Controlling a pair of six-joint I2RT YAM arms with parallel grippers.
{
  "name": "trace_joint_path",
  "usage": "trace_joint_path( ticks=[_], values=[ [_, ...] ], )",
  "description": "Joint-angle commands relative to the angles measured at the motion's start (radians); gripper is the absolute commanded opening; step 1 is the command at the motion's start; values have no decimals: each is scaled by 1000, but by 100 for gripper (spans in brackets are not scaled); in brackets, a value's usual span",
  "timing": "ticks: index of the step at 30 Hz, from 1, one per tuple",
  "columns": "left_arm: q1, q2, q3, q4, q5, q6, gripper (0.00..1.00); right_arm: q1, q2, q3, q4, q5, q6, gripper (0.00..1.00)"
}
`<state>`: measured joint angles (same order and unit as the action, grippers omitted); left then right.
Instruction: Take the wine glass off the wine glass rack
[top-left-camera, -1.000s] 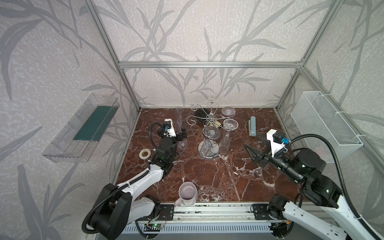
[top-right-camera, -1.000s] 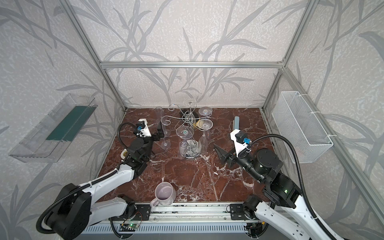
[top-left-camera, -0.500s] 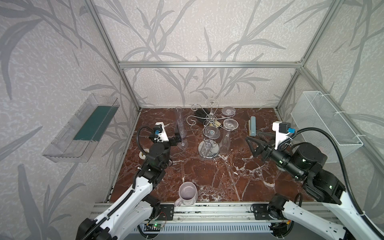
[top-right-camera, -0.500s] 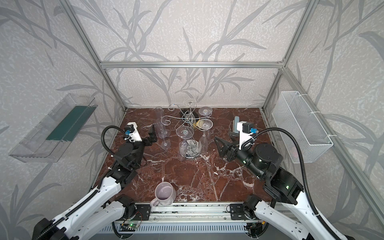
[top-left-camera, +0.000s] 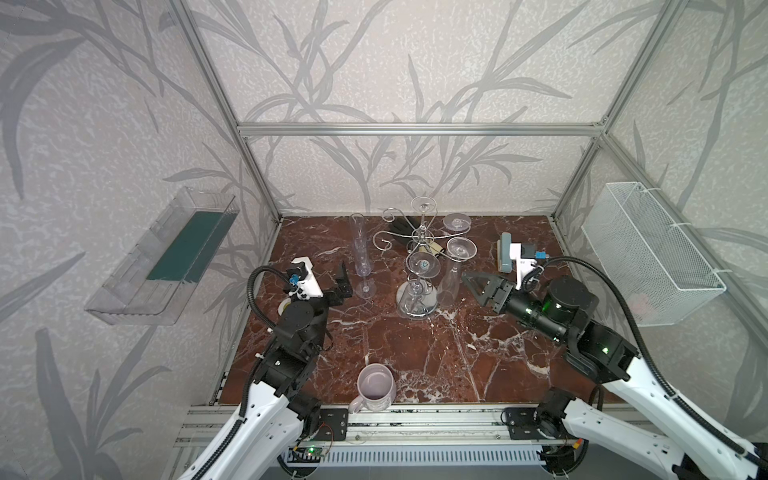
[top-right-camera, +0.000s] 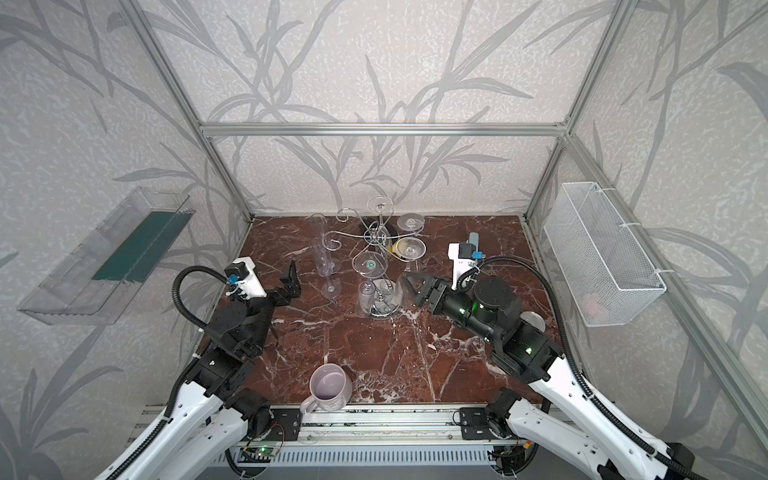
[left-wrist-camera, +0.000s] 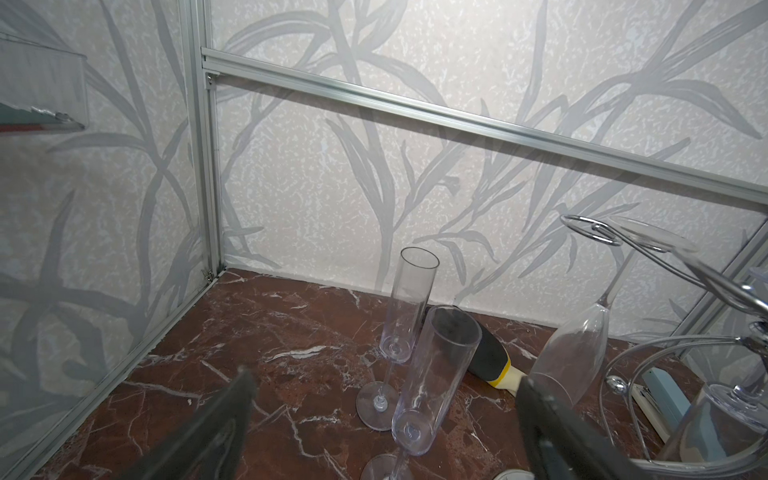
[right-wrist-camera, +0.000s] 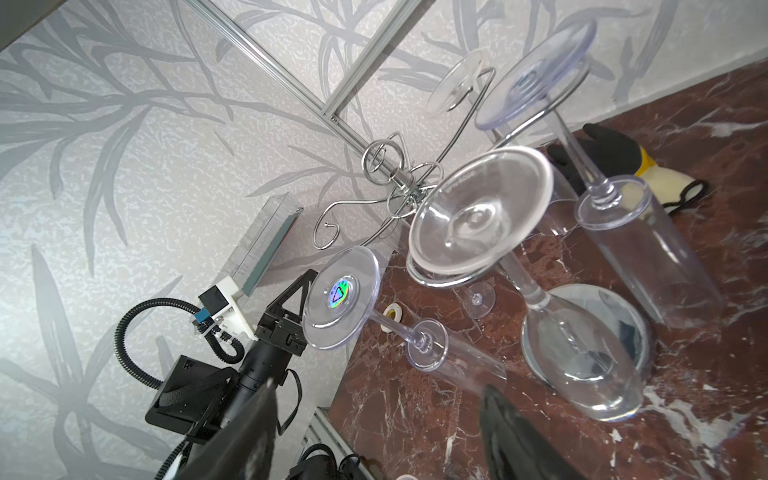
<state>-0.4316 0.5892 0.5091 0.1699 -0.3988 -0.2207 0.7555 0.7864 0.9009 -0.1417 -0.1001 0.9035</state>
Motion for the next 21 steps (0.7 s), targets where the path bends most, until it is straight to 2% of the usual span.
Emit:
trace_joint_path(
  ticks=[1, 6, 21],
  values=[
    [1, -17, -17, -43, -15, -45, 99, 4, 25, -36, 177, -74, 119, 72],
    [1, -12, -17, -75, 15, -67, 99, 4, 68, -73, 279, -93, 183, 68],
    [1, -36, -50, -95, 17, -89, 99, 32, 199, -103, 491, -81, 300, 57]
  ],
)
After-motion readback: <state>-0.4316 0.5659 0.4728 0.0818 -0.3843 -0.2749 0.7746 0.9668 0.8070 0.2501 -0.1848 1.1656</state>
